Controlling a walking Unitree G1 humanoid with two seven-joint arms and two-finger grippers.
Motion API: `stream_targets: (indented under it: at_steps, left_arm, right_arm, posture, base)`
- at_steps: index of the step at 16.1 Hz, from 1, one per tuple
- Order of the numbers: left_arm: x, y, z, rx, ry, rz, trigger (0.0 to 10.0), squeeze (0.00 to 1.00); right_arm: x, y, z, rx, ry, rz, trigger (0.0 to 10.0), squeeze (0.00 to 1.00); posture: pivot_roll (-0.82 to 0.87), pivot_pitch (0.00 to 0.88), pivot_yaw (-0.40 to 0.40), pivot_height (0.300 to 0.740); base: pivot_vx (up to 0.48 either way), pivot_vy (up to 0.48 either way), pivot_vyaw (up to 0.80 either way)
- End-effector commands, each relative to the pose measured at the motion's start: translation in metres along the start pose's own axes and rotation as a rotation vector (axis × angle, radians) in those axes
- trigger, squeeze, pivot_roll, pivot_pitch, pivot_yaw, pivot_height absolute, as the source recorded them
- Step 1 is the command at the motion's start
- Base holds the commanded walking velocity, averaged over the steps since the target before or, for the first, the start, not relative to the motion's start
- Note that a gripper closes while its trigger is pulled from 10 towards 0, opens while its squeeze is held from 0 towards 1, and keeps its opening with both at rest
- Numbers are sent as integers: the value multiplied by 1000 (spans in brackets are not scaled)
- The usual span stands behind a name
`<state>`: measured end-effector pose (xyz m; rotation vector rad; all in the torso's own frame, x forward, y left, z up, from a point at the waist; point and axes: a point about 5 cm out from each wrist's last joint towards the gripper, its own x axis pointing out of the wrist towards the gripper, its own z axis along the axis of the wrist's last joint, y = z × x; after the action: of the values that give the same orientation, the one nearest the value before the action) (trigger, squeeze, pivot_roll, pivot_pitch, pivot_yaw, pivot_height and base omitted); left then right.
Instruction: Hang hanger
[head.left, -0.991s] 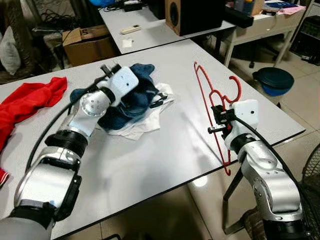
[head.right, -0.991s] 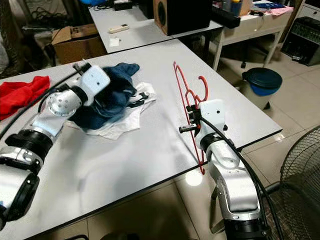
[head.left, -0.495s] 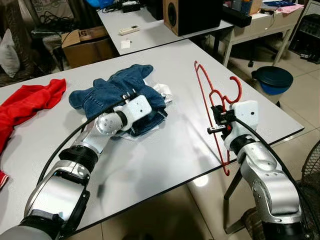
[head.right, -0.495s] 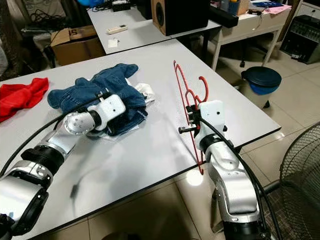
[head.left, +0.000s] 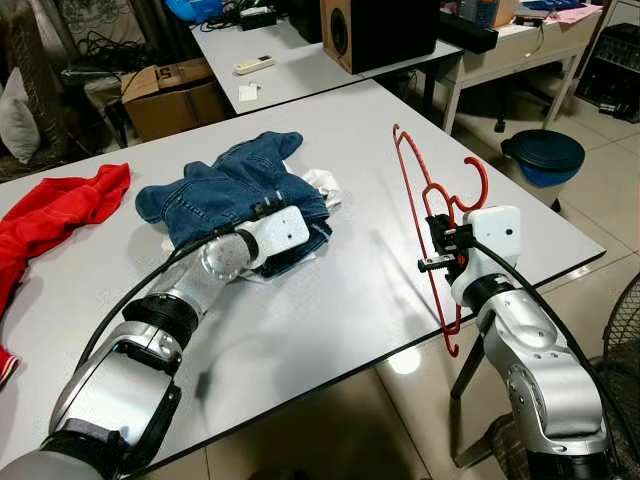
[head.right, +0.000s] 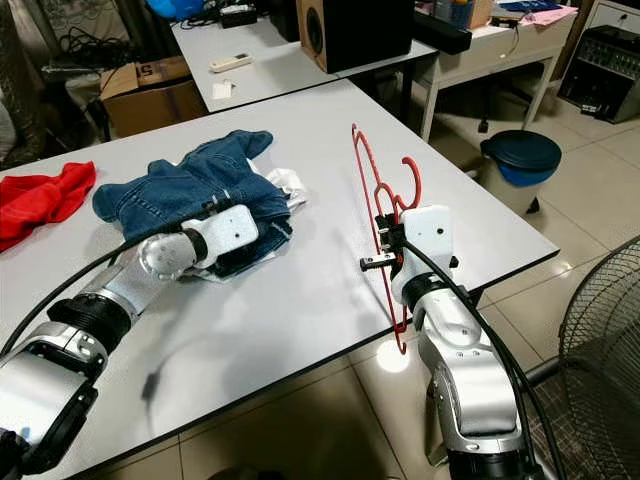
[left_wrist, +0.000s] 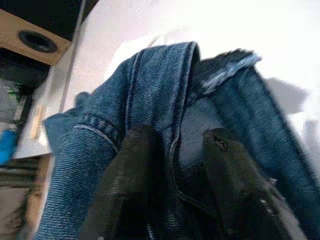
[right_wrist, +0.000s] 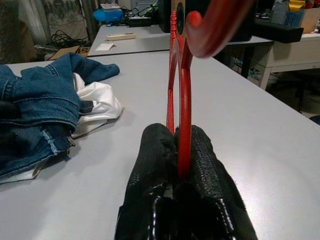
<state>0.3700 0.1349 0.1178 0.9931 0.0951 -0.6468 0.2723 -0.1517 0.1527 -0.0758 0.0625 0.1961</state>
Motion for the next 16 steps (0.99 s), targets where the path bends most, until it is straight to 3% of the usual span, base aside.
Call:
stream_targets:
  at_steps: [1, 3, 4, 6, 7, 10, 12, 16]
  left_arm:
    - [-2, 9, -4, 49, 30, 38, 10000, 1000]
    - [-4, 16, -4, 117, 27, 110, 10000, 1000]
    - [-7, 19, -10, 157, 66, 154, 10000, 0]
    - [-10, 24, -14, 180, 83, 227, 10000, 0]
    - [-14, 39, -6, 183, 21, 363, 10000, 0]
    - [-16, 45, 8, 140, -97, 442, 10000, 0]
    - [-15, 33, 10, 99, -162, 379, 10000, 0]
    - [-16, 14, -2, 82, -143, 239, 10000, 0]
  right_arm:
    - [2, 1, 4, -6, -12, 3, 10000, 0]
    - [3, 1, 4, -11, -11, 11, 10000, 0]
    - [4, 3, 4, -16, -10, 20, 10000, 0]
    - [5, 5, 3, -20, -8, 30, 10000, 0]
    - [5, 4, 3, -22, -7, 35, 10000, 0]
    - [5, 4, 3, -26, -5, 42, 10000, 0]
    - [4, 6, 3, -29, -4, 47, 10000, 0]
    - [1, 5, 1, -31, 0, 44, 10000, 0]
  posture:
    - [-104, 0, 152, 740]
    - [-87, 0, 135, 740]
    - [-83, 0, 131, 740]
    - [-80, 0, 124, 740]
    - [-76, 0, 117, 740]
    - [-75, 0, 113, 740]
    - [-82, 0, 118, 740]
    - [-89, 0, 120, 740]
  base:
    - [0, 0, 0]
    - [0, 0, 0]
    - [0, 0, 0]
    - [0, 0, 0]
    - [0, 0, 0]
    - [0, 0, 0]
    - [0, 0, 0]
    - [0, 0, 0]
